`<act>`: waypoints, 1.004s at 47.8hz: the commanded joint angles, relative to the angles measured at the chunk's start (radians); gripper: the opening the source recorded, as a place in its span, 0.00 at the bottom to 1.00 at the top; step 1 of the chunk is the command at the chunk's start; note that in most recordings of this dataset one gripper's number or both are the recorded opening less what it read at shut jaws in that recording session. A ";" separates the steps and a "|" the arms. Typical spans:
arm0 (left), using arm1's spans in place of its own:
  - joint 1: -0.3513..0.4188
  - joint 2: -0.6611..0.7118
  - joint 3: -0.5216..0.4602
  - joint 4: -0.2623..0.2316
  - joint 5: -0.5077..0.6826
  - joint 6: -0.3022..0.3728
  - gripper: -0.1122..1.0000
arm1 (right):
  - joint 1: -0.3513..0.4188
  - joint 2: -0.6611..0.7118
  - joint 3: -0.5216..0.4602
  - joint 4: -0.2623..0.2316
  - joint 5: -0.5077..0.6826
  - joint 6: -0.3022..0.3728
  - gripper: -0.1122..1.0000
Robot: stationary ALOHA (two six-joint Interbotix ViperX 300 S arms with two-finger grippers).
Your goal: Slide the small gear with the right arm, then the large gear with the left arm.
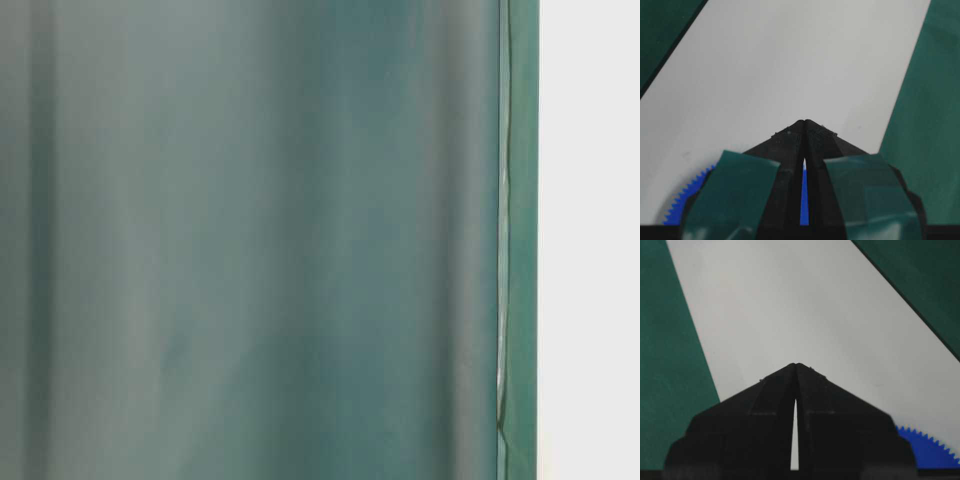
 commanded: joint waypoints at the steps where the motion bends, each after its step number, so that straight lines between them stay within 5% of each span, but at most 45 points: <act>1: -0.011 -0.005 -0.011 0.002 -0.009 0.002 0.10 | 0.002 0.002 -0.011 0.003 -0.009 0.000 0.55; 33: -0.066 -0.005 -0.020 0.002 -0.052 0.002 0.10 | 0.003 0.002 -0.009 0.002 -0.020 0.000 0.55; 48: -0.130 -0.005 -0.012 0.002 -0.074 0.003 0.10 | 0.067 0.002 -0.005 -0.003 -0.107 -0.003 0.55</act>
